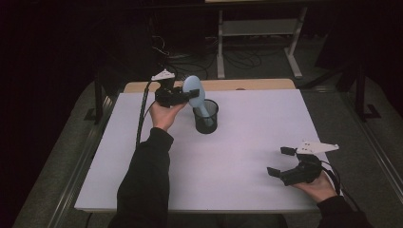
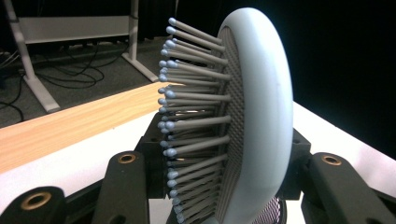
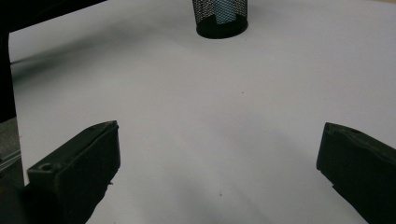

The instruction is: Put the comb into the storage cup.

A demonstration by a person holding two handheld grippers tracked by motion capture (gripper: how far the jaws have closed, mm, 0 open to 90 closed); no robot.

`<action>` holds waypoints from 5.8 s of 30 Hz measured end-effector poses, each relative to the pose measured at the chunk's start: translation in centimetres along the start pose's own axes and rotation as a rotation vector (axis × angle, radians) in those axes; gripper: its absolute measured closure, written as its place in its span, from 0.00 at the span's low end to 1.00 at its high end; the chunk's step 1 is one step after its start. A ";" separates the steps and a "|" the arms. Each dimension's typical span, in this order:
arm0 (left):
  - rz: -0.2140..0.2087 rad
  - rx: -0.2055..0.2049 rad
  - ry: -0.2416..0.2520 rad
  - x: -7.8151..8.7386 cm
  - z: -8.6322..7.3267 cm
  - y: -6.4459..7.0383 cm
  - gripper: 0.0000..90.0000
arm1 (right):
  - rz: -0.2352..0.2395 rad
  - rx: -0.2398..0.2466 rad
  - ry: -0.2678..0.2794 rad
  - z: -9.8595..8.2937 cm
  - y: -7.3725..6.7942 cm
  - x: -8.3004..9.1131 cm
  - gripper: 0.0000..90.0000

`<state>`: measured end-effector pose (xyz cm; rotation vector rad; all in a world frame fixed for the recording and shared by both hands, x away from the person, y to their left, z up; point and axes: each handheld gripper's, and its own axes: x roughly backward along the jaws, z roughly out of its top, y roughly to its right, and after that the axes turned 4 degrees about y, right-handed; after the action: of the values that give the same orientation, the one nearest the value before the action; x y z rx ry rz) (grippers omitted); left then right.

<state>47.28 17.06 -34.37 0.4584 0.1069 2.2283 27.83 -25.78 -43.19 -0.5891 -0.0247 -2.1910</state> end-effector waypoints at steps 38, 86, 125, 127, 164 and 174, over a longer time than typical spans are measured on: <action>0.003 0.005 0.000 3.4 -1.2 -0.8 0.50 | -0.010 0.000 -0.009 -0.1 0.2 0.0 0.00; 0.034 -0.088 0.032 8.8 -4.5 -0.9 0.00 | -0.013 0.009 -0.033 -0.1 0.1 -0.3 0.00; 0.038 -0.067 0.019 12.8 -8.5 -0.8 0.00 | -0.015 0.013 -0.042 -0.2 0.0 -0.4 0.00; 0.044 -0.065 0.018 13.1 -8.9 -0.9 0.00 | -0.014 0.014 -0.043 -0.2 0.0 -0.4 0.00; 0.108 -0.025 0.068 18.3 -14.2 0.1 0.00 | -0.025 0.011 -0.053 -0.3 0.1 -0.4 0.00; 0.151 -0.053 0.055 19.3 -15.4 0.9 0.00 | -0.035 -0.002 -0.044 -0.4 0.4 -0.2 0.00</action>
<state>29.85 32.36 -42.90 0.3877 0.0429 2.3869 28.12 -25.98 -43.71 -0.6418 -0.0568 -2.2124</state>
